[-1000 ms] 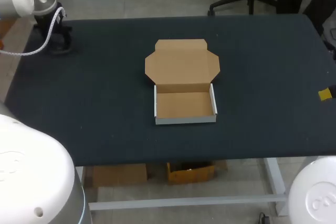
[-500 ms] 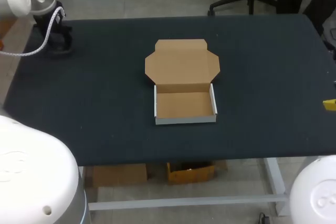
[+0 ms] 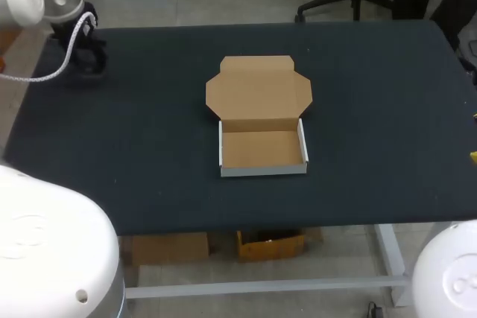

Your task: Assemble the packaging by folding the flat box into shape, placing the metal phone stand inside, and closing the box properly

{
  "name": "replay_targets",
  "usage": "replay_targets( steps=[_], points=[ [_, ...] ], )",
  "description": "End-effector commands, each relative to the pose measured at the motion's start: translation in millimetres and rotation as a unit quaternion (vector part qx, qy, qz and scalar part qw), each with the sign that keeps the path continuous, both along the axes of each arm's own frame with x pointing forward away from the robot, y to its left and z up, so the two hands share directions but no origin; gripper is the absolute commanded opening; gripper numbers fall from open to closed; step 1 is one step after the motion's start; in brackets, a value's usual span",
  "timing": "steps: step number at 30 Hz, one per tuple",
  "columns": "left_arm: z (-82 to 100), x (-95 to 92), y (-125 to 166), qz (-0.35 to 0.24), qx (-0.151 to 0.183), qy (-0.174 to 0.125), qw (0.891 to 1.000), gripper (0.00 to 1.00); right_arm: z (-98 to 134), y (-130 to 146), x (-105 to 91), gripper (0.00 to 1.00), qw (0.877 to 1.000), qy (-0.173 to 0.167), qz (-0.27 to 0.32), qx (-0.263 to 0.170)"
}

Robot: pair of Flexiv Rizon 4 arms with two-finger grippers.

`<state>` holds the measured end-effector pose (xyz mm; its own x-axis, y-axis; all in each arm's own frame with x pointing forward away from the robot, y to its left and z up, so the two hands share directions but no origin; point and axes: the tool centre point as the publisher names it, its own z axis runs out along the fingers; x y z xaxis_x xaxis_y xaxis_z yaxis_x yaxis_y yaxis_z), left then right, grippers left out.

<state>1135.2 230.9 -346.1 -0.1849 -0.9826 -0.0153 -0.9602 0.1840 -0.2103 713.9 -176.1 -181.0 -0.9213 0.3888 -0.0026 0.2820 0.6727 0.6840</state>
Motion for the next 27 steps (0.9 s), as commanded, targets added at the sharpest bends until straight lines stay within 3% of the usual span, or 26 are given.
replay_targets(
  steps=[1,27],
  points=[
    [7.3,-16.9,-8.0,-0.004,0.009,-0.01,1.0,0.0,-5.7,1.6,6.3,1.0,0.999,0.032,0.037,0.01],
    [28.6,-57.3,-43.2,-0.05,0.021,-0.031,0.998,0.0,-5.7,1.6,6.3,1.0,0.999,0.032,0.037,0.01]
  ],
)
